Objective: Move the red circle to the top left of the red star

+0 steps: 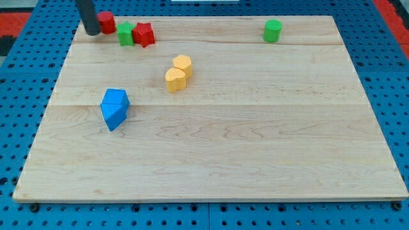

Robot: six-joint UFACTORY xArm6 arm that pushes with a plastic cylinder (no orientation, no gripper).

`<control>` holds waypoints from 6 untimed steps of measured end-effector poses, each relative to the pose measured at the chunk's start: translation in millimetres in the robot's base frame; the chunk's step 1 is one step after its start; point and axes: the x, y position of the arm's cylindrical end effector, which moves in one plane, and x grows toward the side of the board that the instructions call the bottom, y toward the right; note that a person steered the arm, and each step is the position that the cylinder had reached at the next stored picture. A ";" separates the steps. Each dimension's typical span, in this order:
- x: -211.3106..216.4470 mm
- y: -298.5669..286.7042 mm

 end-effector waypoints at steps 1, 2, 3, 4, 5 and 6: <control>-21.5 -2.6; -42.0 13.0; -39.0 43.7; -36.1 76.7; -27.0 94.6; 8.8 94.4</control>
